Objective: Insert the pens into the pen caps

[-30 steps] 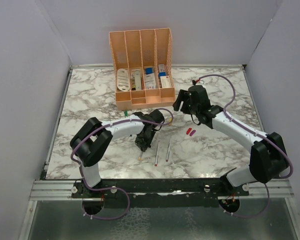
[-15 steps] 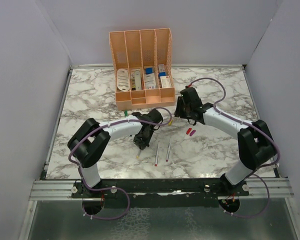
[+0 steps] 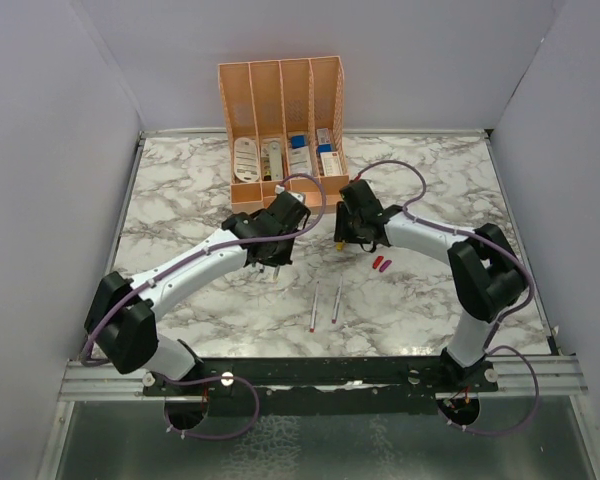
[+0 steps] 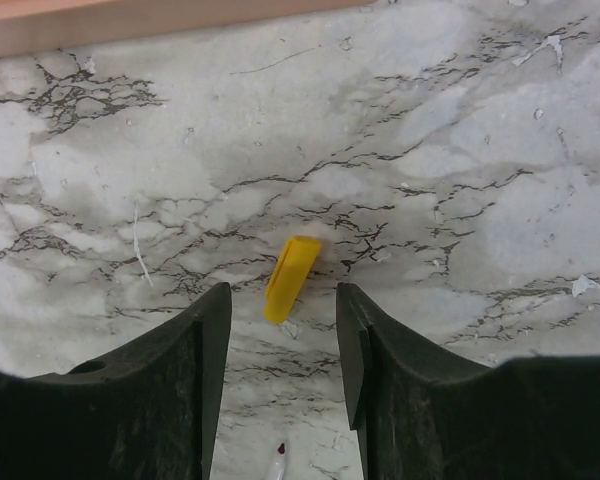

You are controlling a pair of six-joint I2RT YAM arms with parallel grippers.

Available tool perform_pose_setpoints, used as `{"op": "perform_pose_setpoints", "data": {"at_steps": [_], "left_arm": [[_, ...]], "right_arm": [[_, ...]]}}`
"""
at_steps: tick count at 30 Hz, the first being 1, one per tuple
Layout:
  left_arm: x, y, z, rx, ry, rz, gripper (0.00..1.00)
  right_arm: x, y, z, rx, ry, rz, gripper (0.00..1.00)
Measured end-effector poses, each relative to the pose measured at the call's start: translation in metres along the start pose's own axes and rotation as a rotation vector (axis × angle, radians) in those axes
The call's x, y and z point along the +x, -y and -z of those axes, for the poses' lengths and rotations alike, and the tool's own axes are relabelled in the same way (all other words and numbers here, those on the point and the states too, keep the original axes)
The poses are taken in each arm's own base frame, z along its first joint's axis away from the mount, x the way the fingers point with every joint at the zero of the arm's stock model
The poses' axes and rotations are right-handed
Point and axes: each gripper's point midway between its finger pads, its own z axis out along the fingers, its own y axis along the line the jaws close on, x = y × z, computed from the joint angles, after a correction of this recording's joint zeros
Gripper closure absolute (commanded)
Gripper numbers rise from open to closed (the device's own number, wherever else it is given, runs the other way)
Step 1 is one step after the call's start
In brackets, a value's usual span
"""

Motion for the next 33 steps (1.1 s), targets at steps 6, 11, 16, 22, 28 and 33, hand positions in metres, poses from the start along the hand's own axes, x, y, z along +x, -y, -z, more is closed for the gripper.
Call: {"op": "perform_pose_setpoints", "data": {"at_steps": [6, 11, 16, 22, 28, 33], "left_arm": [[-0.015, -0.009, 0.015, -0.014, 0.080, 0.032, 1.00], [-0.014, -0.012, 0.017, -0.005, 0.112, 0.055, 1.00], [-0.019, -0.017, 0.031, 0.026, 0.191, 0.086, 1.00], [-0.031, -0.024, 0.041, 0.040, 0.262, 0.131, 1.00], [-0.030, -0.028, 0.038, 0.035, 0.265, 0.145, 1.00], [-0.033, -0.030, 0.038, 0.034, 0.276, 0.158, 1.00]], "right_arm": [[0.008, -0.002, -0.010, 0.011, -0.031, 0.005, 0.54], [0.013, -0.004, -0.015, 0.020, -0.050, 0.003, 0.56], [0.018, -0.003, -0.022, 0.037, -0.075, -0.010, 0.61], [0.019, -0.010, -0.026, 0.042, -0.084, -0.005, 0.66], [0.021, -0.017, -0.027, 0.075, -0.088, 0.024, 0.68], [0.026, -0.016, -0.025, 0.116, -0.093, 0.043, 0.75]]}}
